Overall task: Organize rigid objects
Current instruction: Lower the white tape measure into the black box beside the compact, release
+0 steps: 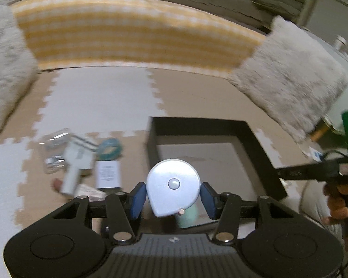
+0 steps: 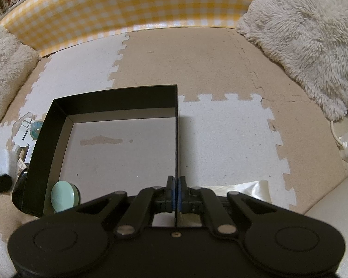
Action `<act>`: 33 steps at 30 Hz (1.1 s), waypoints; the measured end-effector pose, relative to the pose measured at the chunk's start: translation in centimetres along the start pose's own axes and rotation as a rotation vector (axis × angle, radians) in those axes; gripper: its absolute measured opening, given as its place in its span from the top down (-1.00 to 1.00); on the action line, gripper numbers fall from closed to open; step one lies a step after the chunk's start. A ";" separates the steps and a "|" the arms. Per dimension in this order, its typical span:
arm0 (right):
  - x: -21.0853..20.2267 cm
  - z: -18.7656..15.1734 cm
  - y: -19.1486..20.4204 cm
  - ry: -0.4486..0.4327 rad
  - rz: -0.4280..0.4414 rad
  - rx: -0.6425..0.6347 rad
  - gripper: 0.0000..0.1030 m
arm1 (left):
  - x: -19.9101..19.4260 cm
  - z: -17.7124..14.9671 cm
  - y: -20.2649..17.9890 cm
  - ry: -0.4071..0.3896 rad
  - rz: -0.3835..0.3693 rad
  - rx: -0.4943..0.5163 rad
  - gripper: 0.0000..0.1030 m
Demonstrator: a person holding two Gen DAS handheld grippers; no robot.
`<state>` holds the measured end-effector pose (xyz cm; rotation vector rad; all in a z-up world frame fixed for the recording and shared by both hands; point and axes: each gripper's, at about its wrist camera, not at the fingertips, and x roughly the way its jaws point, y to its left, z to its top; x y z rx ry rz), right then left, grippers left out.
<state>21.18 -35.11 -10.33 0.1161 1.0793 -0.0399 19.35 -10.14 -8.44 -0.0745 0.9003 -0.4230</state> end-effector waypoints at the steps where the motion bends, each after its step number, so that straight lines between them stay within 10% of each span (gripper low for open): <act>1: 0.0 0.0 -0.1 0.001 0.002 0.003 0.94 | 0.3 0.0 -0.5 0.004 -0.009 0.010 -0.01; 12: -0.1 0.0 0.1 0.017 0.010 -0.008 0.93 | 3.9 -0.8 -4.8 0.033 -0.129 0.057 -0.01; 25: -0.1 0.0 0.3 0.022 0.000 -0.013 0.93 | 6.4 -1.6 -4.9 0.082 -0.092 0.099 -0.03; 33: 0.0 0.1 0.2 0.024 0.001 -0.018 0.93 | 6.1 -1.4 -4.3 0.094 -0.099 0.055 -0.42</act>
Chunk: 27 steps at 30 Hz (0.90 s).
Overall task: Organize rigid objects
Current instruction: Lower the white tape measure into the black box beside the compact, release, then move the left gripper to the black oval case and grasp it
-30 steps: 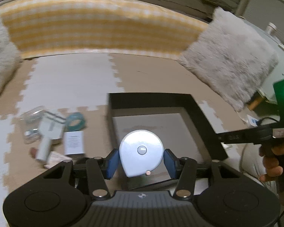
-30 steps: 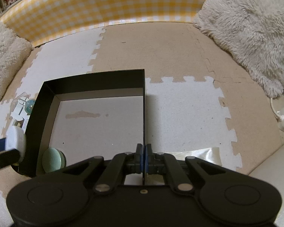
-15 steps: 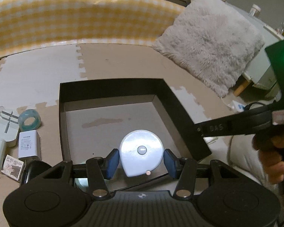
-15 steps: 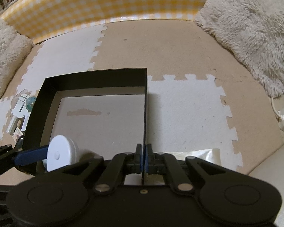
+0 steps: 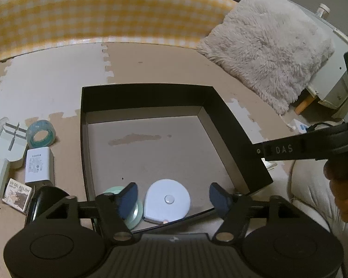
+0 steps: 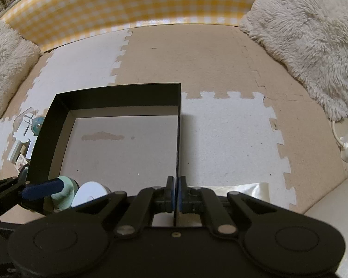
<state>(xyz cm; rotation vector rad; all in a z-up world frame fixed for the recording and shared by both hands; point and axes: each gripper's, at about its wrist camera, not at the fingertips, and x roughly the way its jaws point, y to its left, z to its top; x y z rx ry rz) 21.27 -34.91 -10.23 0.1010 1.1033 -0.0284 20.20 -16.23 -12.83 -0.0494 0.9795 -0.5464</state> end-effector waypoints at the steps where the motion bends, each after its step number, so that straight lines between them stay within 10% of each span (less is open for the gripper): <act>1: 0.0 0.0 0.0 0.000 0.000 -0.001 0.93 | -0.1 0.0 0.0 0.001 -0.003 -0.003 -0.46; 27: 0.0 0.0 0.0 0.000 0.001 0.000 0.93 | -4.6 1.7 -0.6 -0.083 0.055 0.029 -1.00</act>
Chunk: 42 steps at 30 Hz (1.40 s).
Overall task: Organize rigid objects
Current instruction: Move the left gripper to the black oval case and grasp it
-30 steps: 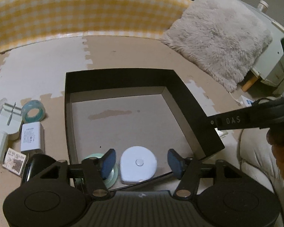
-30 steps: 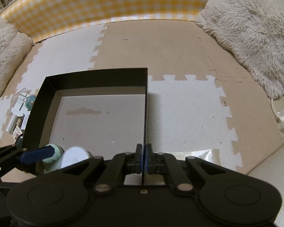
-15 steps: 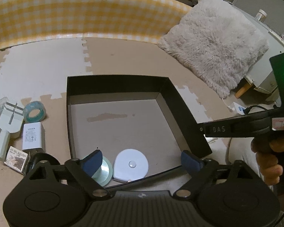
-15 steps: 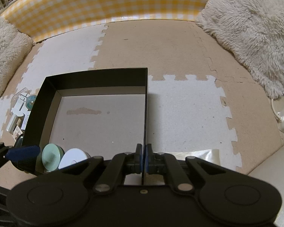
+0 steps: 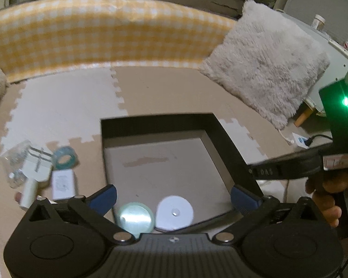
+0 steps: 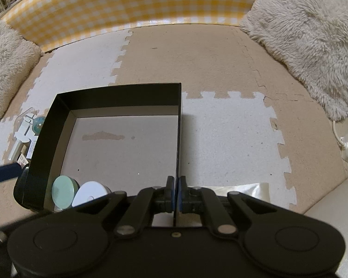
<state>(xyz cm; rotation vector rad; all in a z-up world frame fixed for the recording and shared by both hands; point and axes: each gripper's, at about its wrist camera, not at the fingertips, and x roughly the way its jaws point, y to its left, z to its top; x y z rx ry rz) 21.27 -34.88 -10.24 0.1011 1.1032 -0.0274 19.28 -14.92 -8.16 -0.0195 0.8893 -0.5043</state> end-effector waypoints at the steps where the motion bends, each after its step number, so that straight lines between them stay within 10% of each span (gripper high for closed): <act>1: 0.0 0.0 0.0 0.000 0.000 0.000 0.93 | -0.3 0.2 0.2 -0.008 0.006 0.000 -1.00; 27: -0.1 -0.1 0.2 -0.001 0.008 0.011 0.93 | -3.3 -1.1 9.6 -0.036 0.203 -0.147 -0.96; 37: -0.1 -0.2 -0.1 -0.001 0.015 0.017 0.92 | -2.2 -3.4 7.1 0.057 0.214 0.054 -0.14; 42: -0.2 -0.2 -0.1 0.000 0.015 0.012 0.92 | -0.8 -4.2 6.2 0.079 0.231 0.124 -0.10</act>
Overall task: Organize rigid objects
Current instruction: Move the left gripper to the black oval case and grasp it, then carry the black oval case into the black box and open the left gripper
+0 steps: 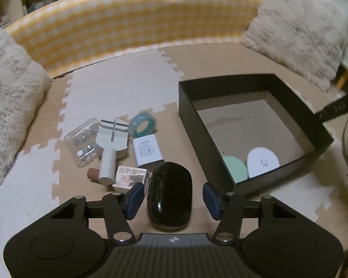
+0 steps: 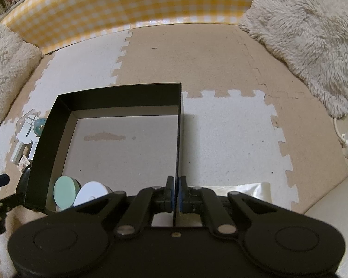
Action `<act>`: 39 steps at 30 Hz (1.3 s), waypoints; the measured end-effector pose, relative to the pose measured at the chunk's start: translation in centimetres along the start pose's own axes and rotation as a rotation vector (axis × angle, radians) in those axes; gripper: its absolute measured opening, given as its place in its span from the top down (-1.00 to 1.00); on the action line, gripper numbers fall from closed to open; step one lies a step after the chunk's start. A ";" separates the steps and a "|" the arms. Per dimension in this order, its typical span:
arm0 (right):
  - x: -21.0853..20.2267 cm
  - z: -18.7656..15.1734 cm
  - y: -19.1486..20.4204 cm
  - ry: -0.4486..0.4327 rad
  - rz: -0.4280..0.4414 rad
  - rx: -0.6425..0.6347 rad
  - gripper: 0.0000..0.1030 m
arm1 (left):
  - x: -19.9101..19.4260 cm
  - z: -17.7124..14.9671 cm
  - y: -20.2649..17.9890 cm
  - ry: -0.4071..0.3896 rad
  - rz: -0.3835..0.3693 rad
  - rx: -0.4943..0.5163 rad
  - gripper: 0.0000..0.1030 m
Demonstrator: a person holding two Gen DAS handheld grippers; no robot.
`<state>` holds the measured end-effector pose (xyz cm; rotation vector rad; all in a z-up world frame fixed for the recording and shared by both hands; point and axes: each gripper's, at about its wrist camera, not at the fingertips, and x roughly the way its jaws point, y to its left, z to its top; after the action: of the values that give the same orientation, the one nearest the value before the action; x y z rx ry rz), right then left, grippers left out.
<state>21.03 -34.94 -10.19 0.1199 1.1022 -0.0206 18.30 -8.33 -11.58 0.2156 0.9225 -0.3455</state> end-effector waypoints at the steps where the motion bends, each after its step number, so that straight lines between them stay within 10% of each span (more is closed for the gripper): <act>1: 0.0 0.0 0.0 0.000 0.000 0.000 0.92 | 0.3 -0.1 -0.2 -0.002 0.008 0.011 -0.10; 19: 0.1 0.3 -0.9 0.016 0.038 0.046 0.91 | 3.7 -1.2 -2.3 0.020 0.112 0.171 -0.11; 39: 0.9 1.8 -1.9 -0.005 0.064 0.123 0.91 | 2.1 -2.0 1.8 0.041 -0.024 -0.214 -0.09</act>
<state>22.86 -37.00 -10.34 0.2655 1.0911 -0.0315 18.67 -6.47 -14.36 0.0156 0.9958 -0.2632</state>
